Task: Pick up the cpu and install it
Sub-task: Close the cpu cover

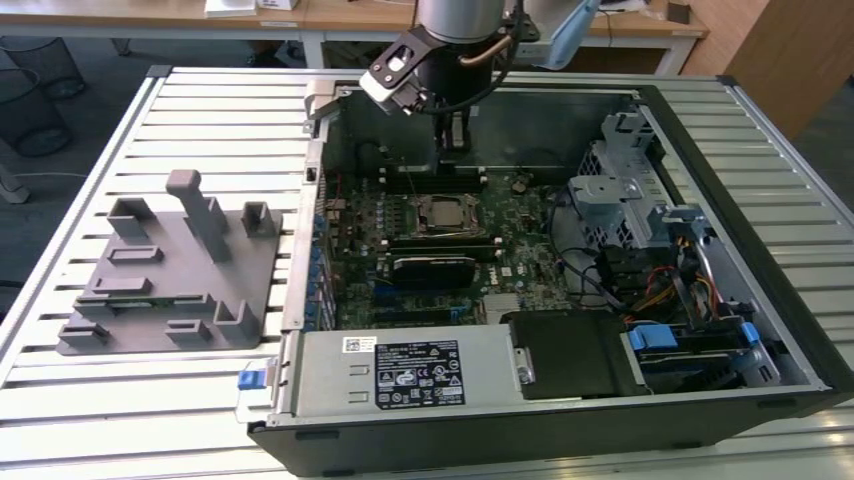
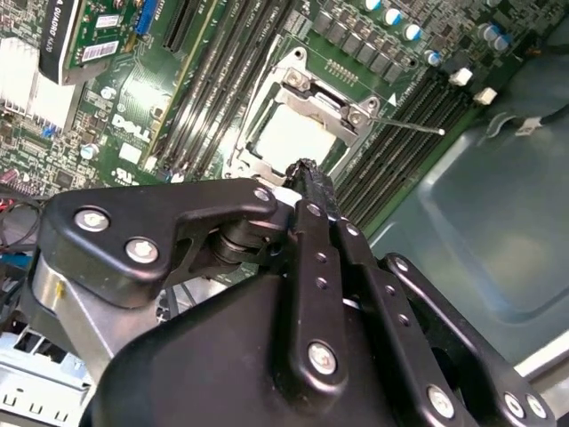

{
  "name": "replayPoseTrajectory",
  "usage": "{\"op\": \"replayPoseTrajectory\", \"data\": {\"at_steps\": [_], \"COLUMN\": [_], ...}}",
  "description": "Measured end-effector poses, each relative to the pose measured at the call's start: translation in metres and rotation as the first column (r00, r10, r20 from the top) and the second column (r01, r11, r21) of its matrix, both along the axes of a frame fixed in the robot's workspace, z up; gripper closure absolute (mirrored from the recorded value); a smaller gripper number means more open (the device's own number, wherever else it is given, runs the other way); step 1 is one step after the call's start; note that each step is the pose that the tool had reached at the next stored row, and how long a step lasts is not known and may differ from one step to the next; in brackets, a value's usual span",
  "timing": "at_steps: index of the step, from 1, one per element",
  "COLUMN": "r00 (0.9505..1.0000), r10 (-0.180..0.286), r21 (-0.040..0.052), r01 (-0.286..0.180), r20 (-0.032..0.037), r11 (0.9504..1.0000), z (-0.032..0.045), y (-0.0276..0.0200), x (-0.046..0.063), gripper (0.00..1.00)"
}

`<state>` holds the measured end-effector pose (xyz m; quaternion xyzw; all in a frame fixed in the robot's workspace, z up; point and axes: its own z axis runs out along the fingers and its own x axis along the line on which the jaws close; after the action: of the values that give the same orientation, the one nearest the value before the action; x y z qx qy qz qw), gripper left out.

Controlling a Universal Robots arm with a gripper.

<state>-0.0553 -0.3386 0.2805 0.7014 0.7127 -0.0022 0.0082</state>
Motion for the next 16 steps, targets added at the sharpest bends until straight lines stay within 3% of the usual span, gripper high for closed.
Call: {"op": "replayPoseTrajectory", "data": {"at_steps": [16], "r00": [1.0000], "r10": [0.003], "r21": [-0.0001], "r01": [-0.003], "r20": [-0.0009], "r11": [1.0000], "z": [-0.0160], "y": [-0.0028], "x": [-0.001], "gripper": [0.89]}}
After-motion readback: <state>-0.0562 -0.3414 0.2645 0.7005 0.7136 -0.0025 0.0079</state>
